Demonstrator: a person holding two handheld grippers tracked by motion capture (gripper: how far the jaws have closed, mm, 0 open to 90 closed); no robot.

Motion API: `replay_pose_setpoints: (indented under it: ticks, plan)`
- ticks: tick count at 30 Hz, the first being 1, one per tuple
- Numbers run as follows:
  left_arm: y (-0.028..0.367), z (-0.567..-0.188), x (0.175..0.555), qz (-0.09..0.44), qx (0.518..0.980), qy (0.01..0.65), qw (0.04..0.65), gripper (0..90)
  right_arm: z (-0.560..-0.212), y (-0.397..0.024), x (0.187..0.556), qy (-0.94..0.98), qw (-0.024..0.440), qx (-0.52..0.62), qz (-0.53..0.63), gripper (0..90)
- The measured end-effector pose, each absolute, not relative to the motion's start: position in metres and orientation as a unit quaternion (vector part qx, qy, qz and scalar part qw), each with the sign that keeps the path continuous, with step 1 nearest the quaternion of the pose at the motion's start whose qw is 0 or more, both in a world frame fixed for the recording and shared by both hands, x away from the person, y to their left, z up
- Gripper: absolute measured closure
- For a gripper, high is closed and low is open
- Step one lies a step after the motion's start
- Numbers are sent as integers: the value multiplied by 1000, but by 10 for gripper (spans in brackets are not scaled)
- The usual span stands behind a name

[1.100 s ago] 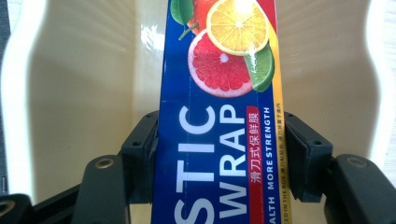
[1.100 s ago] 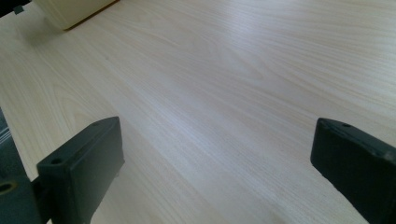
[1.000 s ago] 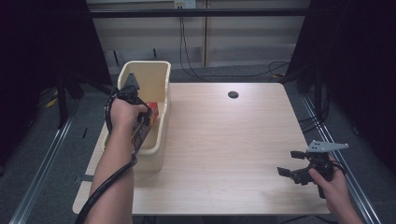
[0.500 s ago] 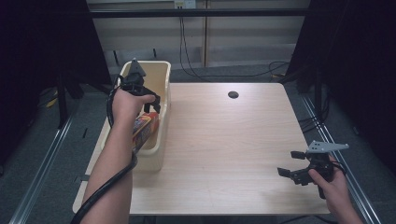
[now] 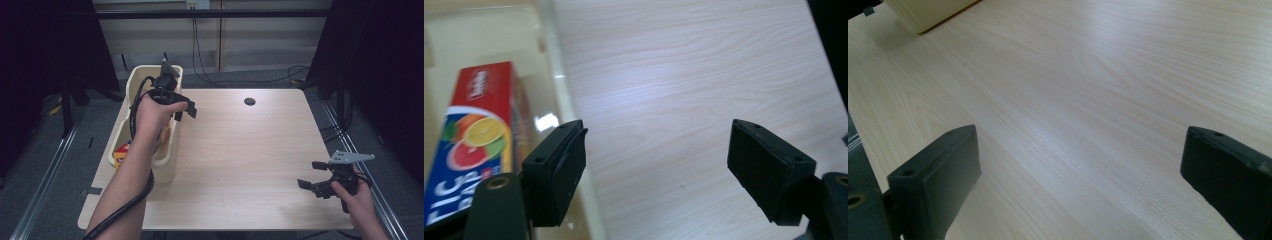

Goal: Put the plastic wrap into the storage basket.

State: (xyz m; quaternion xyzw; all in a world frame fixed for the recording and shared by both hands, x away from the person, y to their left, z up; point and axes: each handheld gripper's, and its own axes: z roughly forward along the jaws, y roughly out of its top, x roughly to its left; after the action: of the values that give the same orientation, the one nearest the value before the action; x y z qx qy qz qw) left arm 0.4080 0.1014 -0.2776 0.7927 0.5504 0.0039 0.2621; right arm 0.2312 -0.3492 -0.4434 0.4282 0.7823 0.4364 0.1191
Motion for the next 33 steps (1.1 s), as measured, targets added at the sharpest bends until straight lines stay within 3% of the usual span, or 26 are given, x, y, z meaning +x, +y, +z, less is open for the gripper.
replay_pose_setpoints:
  ticks: [23, 33]
  plan:
    - [35, -323, 387, -36, 836, 465, 290, 195, -443, -347, 230, 787, 117, 424, 433, 23]
    - [25, -344, 382, -37, 840, 454, 294, 195, -445, -346, 229, 788, 117, 425, 430, 23]
